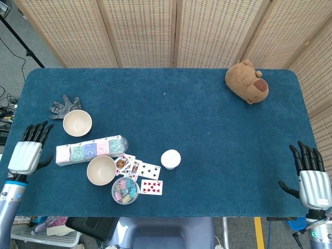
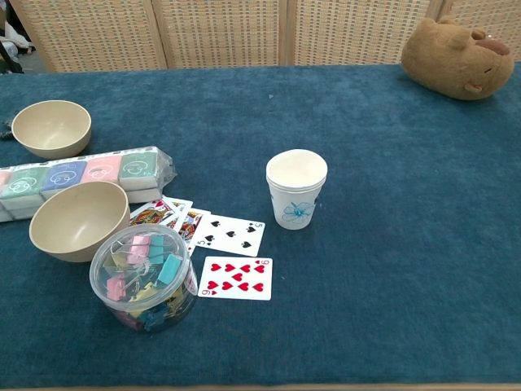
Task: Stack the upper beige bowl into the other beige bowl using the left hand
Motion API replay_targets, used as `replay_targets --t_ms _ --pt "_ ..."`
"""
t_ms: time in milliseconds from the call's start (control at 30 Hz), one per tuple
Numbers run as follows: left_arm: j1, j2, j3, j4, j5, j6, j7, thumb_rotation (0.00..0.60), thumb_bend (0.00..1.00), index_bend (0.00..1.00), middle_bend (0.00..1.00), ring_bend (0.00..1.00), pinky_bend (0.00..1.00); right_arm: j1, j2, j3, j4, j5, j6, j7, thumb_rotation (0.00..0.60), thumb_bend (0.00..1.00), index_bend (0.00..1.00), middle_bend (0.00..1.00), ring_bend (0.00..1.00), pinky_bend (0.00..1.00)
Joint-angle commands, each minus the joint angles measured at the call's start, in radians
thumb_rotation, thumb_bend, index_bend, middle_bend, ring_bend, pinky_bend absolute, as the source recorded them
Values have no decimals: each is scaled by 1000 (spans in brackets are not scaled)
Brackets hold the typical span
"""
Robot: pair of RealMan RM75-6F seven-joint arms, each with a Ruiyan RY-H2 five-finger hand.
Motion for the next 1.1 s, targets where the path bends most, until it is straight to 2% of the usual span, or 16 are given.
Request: replay_targets --t_ms 33,267,667,967,1100 --pt "-98 -90 -31 153 -45 -139 -2 600 400 134 0 0 0 2 -2 1 3 11 -12 2 600 0 0 0 0 0" --pt "-152 -185 -49 287 -111 -222 67 600 425 185 0 0 0 5 -6 1 5 22 -24 -6 600 0 0 0 0 0" --pt "-204 -274 -57 421 -140 -293 72 600 425 259 0 0 0 9 -16 2 14 40 -42 -11 600 0 0 0 0 0" --pt "-230 -347 -71 518 -163 -314 65 600 425 405 0 0 0 13 -25 0 18 53 -58 -17 600 0 0 0 0 0" --pt "-234 -374 -77 555 -167 -305 56 600 436 561 0 0 0 14 -27 1 19 56 -61 -18 600 0 0 0 0 0"
